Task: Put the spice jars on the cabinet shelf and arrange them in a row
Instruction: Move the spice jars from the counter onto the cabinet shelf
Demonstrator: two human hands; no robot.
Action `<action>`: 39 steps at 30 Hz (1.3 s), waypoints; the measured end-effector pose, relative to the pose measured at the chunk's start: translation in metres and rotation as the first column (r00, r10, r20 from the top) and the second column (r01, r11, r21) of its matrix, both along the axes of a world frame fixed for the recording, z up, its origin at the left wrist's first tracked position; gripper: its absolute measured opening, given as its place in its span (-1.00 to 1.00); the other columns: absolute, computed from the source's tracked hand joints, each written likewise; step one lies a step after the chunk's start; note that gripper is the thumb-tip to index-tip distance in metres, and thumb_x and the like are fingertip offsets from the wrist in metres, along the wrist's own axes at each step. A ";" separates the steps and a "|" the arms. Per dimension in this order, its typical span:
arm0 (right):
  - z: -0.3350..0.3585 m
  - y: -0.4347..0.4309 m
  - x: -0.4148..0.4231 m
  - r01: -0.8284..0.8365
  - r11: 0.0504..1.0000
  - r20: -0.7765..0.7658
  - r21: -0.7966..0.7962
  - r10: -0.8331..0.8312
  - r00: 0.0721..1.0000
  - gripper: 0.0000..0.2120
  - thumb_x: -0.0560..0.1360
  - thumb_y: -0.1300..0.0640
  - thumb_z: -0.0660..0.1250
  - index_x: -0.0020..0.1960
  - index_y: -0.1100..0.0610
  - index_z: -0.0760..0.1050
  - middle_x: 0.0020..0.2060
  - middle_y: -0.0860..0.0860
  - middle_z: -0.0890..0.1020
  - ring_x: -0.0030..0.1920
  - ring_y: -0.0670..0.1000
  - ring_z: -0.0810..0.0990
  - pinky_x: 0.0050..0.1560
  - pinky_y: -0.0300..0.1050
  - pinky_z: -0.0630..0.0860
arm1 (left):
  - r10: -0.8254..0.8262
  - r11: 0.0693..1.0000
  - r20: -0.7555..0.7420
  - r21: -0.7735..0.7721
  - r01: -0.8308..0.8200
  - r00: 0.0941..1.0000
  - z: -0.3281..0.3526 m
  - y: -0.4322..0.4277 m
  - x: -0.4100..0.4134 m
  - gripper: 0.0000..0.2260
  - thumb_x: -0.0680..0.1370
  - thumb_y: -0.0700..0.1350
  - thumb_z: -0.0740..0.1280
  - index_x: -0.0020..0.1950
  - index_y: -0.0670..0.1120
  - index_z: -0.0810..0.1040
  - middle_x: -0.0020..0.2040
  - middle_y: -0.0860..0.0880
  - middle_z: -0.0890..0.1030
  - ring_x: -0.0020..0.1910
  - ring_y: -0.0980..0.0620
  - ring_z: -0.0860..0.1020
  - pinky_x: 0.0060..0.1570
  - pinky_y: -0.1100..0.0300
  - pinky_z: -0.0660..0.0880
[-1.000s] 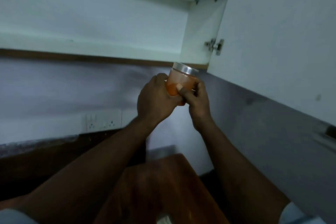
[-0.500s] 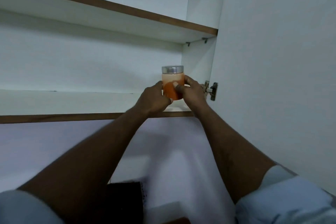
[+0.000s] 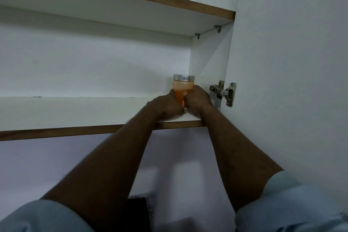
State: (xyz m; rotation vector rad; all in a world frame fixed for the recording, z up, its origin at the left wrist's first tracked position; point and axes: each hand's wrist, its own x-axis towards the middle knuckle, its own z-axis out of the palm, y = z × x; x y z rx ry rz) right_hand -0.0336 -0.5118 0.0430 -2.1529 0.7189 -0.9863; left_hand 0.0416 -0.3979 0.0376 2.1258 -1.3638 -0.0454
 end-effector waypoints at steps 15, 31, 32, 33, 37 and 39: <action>-0.007 -0.010 0.010 0.178 0.984 0.010 -0.031 -0.178 0.984 -0.78 0.66 -0.01 0.25 0.09 0.16 0.47 -0.21 0.00 0.52 -0.26 -0.07 0.46 -0.40 -0.21 0.24 | 0.218 0.943 0.209 0.206 -0.261 0.953 -0.008 -0.015 0.010 -0.17 0.45 0.51 0.10 0.61 0.19 -0.05 0.49 -0.13 0.41 0.47 -0.26 0.32 0.37 -0.26 0.20; -0.040 0.086 -0.061 0.213 0.915 -0.024 -0.343 -0.235 0.972 -0.77 0.55 0.10 0.34 0.10 0.23 0.52 -0.03 0.09 0.63 -0.03 0.09 0.60 -0.14 -0.10 0.49 | 0.135 0.990 0.352 -0.025 -0.135 0.926 -0.021 0.069 -0.041 -0.62 0.61 0.14 0.16 0.25 -0.02 0.59 0.19 -0.05 0.64 0.15 -0.12 0.60 0.04 0.03 0.51; -0.046 0.099 -0.068 0.205 0.921 0.023 -0.331 -0.210 0.977 -0.77 0.55 0.12 0.34 0.15 0.23 0.54 0.02 0.10 0.65 0.03 0.10 0.62 -0.05 -0.08 0.52 | 0.153 0.987 0.368 -0.095 -0.127 0.917 -0.025 0.081 -0.050 -0.67 0.63 0.09 0.15 0.19 -0.01 0.63 0.12 -0.03 0.67 0.11 -0.10 0.62 0.00 0.07 0.51; -0.053 0.114 -0.076 0.196 0.930 0.082 -0.311 -0.179 0.980 -0.76 0.55 0.14 0.35 0.18 0.22 0.56 0.06 0.09 0.67 0.08 0.09 0.63 0.03 -0.07 0.54 | 0.169 0.979 0.381 -0.175 -0.109 0.909 -0.031 0.095 -0.059 -0.70 0.63 0.03 0.16 0.16 0.01 0.66 0.07 -0.01 0.69 0.06 -0.08 0.63 -0.02 0.09 0.51; -0.105 0.171 -0.108 0.115 0.960 0.277 -0.256 -0.041 0.960 -0.83 0.55 0.17 0.37 0.12 0.04 0.62 0.02 -0.12 0.69 0.08 -0.10 0.63 0.13 -0.10 0.59 | 0.112 0.912 0.320 -0.409 0.030 0.941 -0.082 0.150 -0.098 -0.70 0.58 -0.10 0.22 0.22 0.03 0.66 0.11 0.01 0.70 0.10 -0.01 0.62 0.13 0.07 0.54; -0.141 0.195 -0.125 0.078 0.972 0.241 -0.221 -0.023 0.970 -0.90 0.54 0.13 0.38 0.04 0.00 0.60 -0.05 -0.18 0.67 0.02 -0.16 0.63 0.05 -0.14 0.58 | 0.114 0.924 0.250 -0.382 -0.010 0.962 -0.117 0.176 -0.109 -0.69 0.56 -0.10 0.24 0.24 0.05 0.64 0.13 0.04 0.69 0.10 -0.01 0.61 0.08 0.07 0.55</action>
